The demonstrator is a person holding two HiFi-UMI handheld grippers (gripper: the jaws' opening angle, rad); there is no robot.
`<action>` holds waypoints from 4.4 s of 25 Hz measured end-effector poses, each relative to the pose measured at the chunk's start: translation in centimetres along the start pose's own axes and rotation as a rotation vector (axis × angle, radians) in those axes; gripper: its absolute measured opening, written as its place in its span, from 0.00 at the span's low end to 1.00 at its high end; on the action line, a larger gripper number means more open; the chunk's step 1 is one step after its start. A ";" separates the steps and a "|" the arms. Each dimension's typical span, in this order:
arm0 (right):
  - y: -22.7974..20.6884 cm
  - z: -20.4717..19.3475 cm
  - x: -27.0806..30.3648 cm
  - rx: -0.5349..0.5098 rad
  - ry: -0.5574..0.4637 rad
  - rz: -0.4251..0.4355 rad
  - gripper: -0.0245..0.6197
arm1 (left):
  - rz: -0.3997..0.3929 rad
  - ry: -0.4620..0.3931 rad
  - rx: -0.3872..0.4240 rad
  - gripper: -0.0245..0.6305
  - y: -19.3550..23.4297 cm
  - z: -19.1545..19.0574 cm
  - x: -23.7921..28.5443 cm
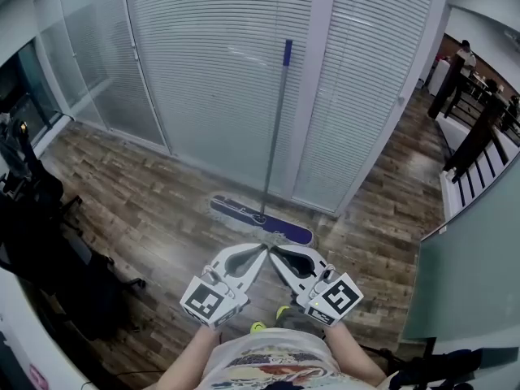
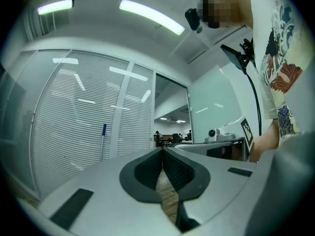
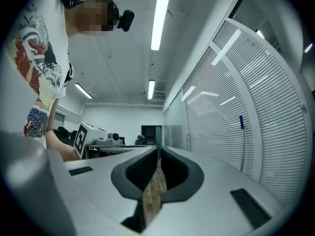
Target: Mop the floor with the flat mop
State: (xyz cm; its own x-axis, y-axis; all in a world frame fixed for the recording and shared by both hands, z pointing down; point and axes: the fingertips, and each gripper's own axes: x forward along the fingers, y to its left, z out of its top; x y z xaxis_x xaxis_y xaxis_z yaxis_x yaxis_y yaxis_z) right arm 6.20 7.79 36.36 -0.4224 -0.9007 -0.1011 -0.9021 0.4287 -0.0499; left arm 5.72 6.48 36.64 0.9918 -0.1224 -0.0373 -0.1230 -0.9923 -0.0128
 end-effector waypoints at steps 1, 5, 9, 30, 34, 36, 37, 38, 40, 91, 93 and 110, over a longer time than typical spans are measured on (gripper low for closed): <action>-0.2 -0.1 0.0 -0.003 0.002 -0.004 0.09 | -0.002 -0.002 -0.001 0.06 0.1 0.0 0.1; -1.7 -0.9 0.5 -0.011 0.013 -0.014 0.09 | -0.031 -0.020 -0.012 0.06 0.8 -0.8 1.4; -3.6 -1.2 2.0 0.003 0.007 0.004 0.09 | 0.003 0.029 -0.028 0.05 3.2 -1.4 2.6; -27.6 -1.8 10.7 0.059 0.019 0.075 0.09 | 0.068 0.110 -0.032 0.06 18.5 -3.3 22.5; -32.2 -2.7 12.1 0.090 0.038 0.055 0.09 | 0.086 0.140 -0.052 0.06 20.9 -5.0 25.2; -33.9 -2.9 12.7 0.092 0.049 0.075 0.09 | 0.099 0.148 -0.037 0.06 21.9 -5.1 26.5; -34.6 -3.0 13.0 0.088 0.051 0.084 0.09 | 0.101 0.148 -0.028 0.06 22.3 -5.0 27.2; -35.3 -3.1 13.3 0.083 0.053 0.091 0.09 | 0.102 0.146 -0.021 0.06 22.8 -5.0 27.9; -36.6 -3.3 13.7 0.078 0.057 0.090 0.09 | 0.102 0.140 -0.011 0.06 23.5 -4.9 29.3; -78.7 0.7 41.6 -0.103 0.129 -0.428 0.32 | -0.199 0.171 0.070 0.38 61.2 -9.3 61.4; -78.6 0.9 42.1 -0.113 0.122 -0.424 0.32 | -0.192 0.168 0.081 0.37 61.1 -9.8 61.1; -70.4 6.0 39.2 -0.139 0.012 -0.256 0.32 | -0.116 0.166 0.097 0.20 53.9 -8.6 54.3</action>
State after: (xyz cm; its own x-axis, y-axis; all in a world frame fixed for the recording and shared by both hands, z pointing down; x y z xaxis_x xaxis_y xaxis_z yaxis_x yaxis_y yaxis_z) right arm 53.63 -57.28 29.92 -0.1795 -0.9796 -0.0905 -0.9826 0.1741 0.0643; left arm 53.21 -53.81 42.48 0.9907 -0.0168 0.1353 -0.0027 -0.9946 -0.1039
